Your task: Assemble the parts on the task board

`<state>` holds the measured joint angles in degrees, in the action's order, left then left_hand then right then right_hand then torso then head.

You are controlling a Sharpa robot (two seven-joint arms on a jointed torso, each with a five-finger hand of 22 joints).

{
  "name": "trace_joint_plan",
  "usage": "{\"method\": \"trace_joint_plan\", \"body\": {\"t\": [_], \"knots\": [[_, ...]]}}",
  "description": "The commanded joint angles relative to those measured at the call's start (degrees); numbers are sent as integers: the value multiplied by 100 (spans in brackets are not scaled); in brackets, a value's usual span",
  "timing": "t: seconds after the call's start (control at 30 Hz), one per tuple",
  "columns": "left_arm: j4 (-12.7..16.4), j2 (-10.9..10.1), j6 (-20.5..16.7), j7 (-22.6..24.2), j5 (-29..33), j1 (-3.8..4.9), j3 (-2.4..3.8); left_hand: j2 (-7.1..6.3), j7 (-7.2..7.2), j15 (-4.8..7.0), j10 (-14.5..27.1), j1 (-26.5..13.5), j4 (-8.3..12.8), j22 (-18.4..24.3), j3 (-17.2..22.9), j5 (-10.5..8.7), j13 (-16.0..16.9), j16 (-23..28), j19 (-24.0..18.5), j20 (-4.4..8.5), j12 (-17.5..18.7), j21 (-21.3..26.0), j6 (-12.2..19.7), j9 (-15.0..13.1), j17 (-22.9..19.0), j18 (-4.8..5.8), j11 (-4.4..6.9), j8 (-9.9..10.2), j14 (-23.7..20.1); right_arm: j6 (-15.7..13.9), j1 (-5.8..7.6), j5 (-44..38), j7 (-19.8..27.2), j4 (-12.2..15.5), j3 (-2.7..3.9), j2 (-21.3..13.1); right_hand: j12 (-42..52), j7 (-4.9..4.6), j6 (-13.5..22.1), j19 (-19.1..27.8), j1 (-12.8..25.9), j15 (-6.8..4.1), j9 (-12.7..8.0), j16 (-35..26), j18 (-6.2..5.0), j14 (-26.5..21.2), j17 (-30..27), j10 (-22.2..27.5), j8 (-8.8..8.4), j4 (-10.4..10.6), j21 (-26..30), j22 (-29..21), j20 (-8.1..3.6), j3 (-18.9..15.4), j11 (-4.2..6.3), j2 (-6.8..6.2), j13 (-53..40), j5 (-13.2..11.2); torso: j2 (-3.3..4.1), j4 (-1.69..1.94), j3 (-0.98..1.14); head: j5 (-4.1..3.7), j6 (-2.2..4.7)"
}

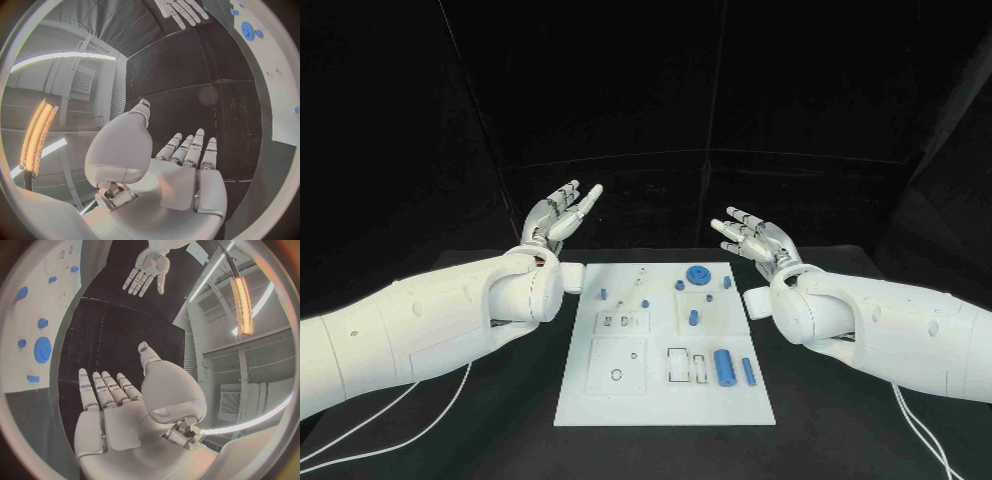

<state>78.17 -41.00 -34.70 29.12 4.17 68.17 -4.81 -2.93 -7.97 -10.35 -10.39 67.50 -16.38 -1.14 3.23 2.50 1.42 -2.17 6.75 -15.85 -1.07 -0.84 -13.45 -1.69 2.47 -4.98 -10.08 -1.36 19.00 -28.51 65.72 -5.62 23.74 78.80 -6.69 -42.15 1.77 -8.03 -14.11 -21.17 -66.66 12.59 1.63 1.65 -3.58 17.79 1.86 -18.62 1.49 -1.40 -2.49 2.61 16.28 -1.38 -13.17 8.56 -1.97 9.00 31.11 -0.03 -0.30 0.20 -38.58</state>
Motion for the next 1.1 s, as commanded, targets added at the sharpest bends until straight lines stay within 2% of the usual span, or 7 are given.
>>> {"method": "trace_joint_plan", "body": {"t": [0.03, 0.27, 0.3, 0.4, 0.77, 1.0, 1.1], "knots": [[-4, 7, 336, 138, 116, 9, 1, -6, -431, -9, -27, 123, -44, -9, 0, 23, 6, -20, 6, -49, -36, -38, -46, -6, 10, -75, -35, -35, 46, 1090, 86, -519, -361, -152, -69, 41, 81, -854, -429, -772, -779, 151, 44, 231, -284, 1268, 106, -659, 62, -399, -199, 107, 42, 108, -162, -31, -49, -124, 0, -1, -1, 0, 0], [-4, 7, 336, 138, 116, 9, 1, -12, -447, -25, -36, 115, -45, -10, 16, 23, 8, -22, 5, -49, -38, -39, -53, -8, 12, -110, -52, -37, 50, 1394, 161, -647, -464, -297, -153, 75, 542, -759, -2171, -2083, -1245, -145, 200, 690, -588, 3207, 201, -2900, 372, -800, -725, 313, 23, 178, 7, -114, -195, -149, 0, -1, -1, 0, 0], [47, -175, 371, 150, 118, 12, -1, -13, -454, -31, -42, 112, -45, -11, 22, 23, 9, -23, 6, -49, -40, -40, -58, -9, 13, -124, -58, -39, 55, 862, 196, -2084, -327, -648, -151, 96, 622, -700, -2579, -2222, -1288, -215, 233, 750, -650, 3423, 211, -3108, 458, -854, -805, 338, 13, 188, 76, -124, -197, -154, 7, -3, -12, 15, -95], [119, -233, 382, 142, 118, 13, -1, -18, -467, -37, -55, 108, -44, -13, 31, 23, 10, -25, 10, -52, -42, -42, -71, -11, 15, -149, -71, -42, 64, 828, 267, -2656, -479, -718, -150, 106, 726, -577, -3339, -2590, -1327, -384, 251, 870, -713, 3964, 245, -3545, 566, -964, -1029, 410, -88, 227, 229, -114, -176, -153, 47, -7, -6, 15, -108], [497, -408, 419, 145, 115, 13, -2, -28, -516, -70, -105, 150, -34, -18, 79, 23, 16, -35, 22, -66, -49, -49, -126, -19, 25, -244, -118, -52, 118, 938, 612, -4721, -1106, -887, -148, 191, 754, -307, -4163, -3731, -1297, -977, 236, 1629, -701, 5640, 655, -4674, 597, -1364, -2040, 885, -690, 385, 605, -219, -199, 165, 296, -5, 5, -9, -40], [649, -483, 442, 175, 74, 13, -1, -29, -535, -80, -127, 190, -31, -20, 109, 24, 18, -38, 26, -72, -51, -52, -147, -21, 29, -285, -136, -54, 144, 1139, 731, -5965, -1420, -1021, -145, 308, 526, -160, -4430, -4433, -1123, -1281, 216, 3111, -672, 6837, 1577, -5021, 481, -1477, -3437, 1713, -1086, 418, 823, -280, -181, 221, 410, 50, -18, -86, -35], [745, -555, 439, 182, 53, 16, -1, -29, -539, -83, -132, 198, -30, -20, 115, 24, 18, -39, 27, -73, -51, -52, -153, -21, 30, -293, -141, -55, 149, 1220, 769, -6509, -1610, -988, -143, 343, 334, -167, -4458, -4394, -1020, -1272, 218, 4533, -664, 6875, 2936, -5026, 369, -1507, -3978, 2070, -1117, 515, 826, -296, -182, 269, 488, 66, -23, -112, -13]]}}
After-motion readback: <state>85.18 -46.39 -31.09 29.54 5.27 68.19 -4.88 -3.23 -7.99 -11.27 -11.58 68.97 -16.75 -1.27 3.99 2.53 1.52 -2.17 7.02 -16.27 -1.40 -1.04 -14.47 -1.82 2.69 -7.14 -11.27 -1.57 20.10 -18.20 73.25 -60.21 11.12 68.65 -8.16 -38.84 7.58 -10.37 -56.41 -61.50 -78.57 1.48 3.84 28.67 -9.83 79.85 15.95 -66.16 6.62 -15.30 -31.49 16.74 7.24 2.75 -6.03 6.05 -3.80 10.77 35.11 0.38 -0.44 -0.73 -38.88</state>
